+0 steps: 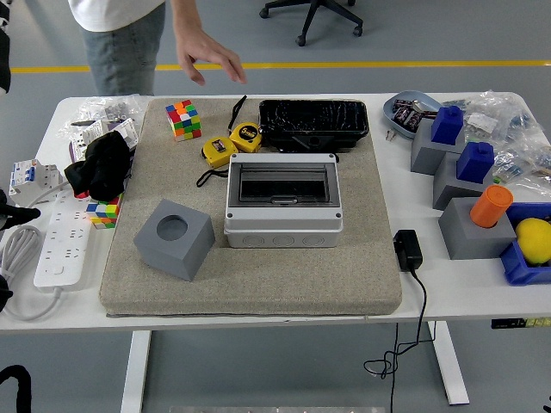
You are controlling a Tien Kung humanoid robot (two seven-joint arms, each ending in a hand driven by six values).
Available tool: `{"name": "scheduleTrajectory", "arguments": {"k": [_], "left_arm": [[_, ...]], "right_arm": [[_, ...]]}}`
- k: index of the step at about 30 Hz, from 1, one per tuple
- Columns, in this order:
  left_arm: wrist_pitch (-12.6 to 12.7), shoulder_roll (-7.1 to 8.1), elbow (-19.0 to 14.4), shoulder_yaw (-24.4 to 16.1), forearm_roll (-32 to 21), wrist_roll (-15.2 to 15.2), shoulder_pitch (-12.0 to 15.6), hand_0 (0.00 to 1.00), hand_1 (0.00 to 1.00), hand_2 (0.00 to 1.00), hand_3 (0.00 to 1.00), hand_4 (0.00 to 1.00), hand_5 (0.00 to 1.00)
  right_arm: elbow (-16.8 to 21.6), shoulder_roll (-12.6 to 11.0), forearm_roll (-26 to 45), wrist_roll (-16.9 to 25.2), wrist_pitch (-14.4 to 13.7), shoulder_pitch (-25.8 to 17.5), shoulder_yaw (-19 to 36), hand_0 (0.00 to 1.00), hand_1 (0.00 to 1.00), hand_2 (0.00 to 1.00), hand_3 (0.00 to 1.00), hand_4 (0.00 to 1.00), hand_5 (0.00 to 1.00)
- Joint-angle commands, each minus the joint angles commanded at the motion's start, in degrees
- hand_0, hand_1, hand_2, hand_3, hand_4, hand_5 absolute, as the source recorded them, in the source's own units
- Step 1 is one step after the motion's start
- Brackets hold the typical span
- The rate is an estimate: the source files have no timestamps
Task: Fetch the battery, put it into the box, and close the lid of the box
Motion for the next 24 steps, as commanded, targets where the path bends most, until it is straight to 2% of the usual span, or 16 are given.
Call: {"name": "scheduleTrajectory", "arguments": {"k": [5, 13, 18, 24], "left_arm": [[0.24, 0.22, -1.13, -7.20, 11.77, 2.91, 3.71, 0.998, 0.998, 0.998, 0.998, 0.998, 0.998], [0.07, -0.47, -1.76, -11.13, 29.68, 3.74, 6.17, 0.998, 0.998, 0.998, 0.998, 0.998, 0.998], [-0.22, -0.35, -2.06, -11.60, 28.58, 3.22, 6.96, 0.998, 0.998, 0.998, 0.998, 0.998, 0.998], [-1.10, -0.15, -1.32, -12.05, 22.79, 2.31, 8.02, 0.998, 0.998, 0.998, 0.998, 0.998, 0.998]], "right_arm": [[0.00, 0.30, -0.47, 0.01, 0.04, -0.27, 0.68, 0.832, 0.816, 0.771, 0.810, 0.998, 0.998], [0.00, 0.56, -0.81, 0.11, -0.05, -0.50, 1.49, 0.832, 0.819, 0.770, 0.810, 0.998, 0.998], [0.00, 0.54, -1.16, -0.07, -0.04, -0.82, 1.73, 0.832, 0.821, 0.770, 0.811, 0.998, 0.998], [0.00, 0.32, -1.49, -0.16, -0.06, -0.73, 1.88, 0.832, 0.821, 0.770, 0.811, 0.998, 0.998]]}}
